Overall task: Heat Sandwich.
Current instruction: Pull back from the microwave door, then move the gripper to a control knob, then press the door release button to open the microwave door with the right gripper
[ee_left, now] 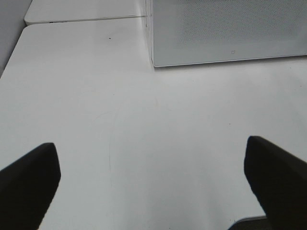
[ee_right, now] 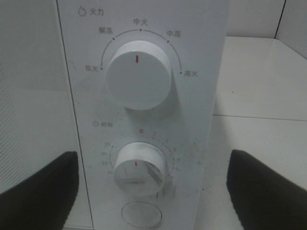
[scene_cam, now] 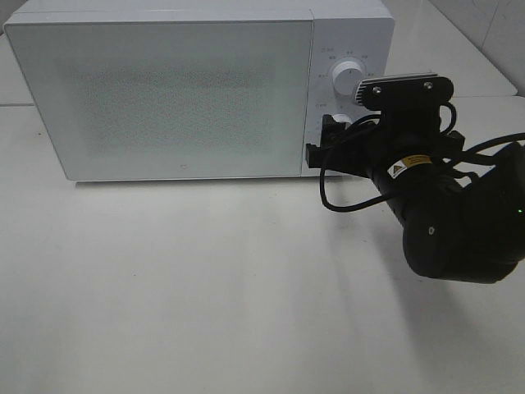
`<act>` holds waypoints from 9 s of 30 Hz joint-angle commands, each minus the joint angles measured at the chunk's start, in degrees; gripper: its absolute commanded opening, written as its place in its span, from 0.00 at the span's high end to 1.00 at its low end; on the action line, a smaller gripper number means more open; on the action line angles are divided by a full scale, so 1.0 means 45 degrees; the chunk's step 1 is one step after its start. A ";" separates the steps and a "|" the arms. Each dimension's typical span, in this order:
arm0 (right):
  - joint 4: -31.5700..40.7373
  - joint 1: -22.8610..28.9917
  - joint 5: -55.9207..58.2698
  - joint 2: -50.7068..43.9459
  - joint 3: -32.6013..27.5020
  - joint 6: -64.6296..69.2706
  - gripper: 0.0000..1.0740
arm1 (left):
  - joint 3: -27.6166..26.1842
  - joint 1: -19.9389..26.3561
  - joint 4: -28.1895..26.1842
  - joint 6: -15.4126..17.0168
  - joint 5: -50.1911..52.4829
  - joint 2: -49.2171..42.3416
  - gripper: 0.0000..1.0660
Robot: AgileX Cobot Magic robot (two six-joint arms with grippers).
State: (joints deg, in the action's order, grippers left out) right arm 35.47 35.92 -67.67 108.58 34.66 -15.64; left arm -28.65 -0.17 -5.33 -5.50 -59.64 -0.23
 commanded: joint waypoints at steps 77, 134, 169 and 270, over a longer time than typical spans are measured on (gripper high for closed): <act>0.0191 -0.0267 0.0484 0.1948 0.2101 0.1439 0.88 | 0.0051 0.0025 -0.0115 0.0038 0.0064 -0.0331 0.07; -0.1681 -0.0267 -0.1808 0.1948 0.2101 2.2587 0.88 | 0.0051 0.0025 -0.0115 0.0038 0.0064 -0.0331 0.07; -0.0828 -0.0267 -0.1808 0.1948 0.2101 2.2014 0.52 | 0.0051 0.0025 -0.0115 0.0038 0.0064 -0.0331 0.07; -0.5819 -0.0306 2.4357 -1.0224 0.2279 0.0064 0.30 | 0.0051 0.0025 -0.0115 0.0038 0.0064 -0.0331 0.07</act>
State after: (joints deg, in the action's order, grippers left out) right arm 10.66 34.61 38.39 63.77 44.12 -15.64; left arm -28.65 -0.17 -5.33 -5.50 -59.64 -0.23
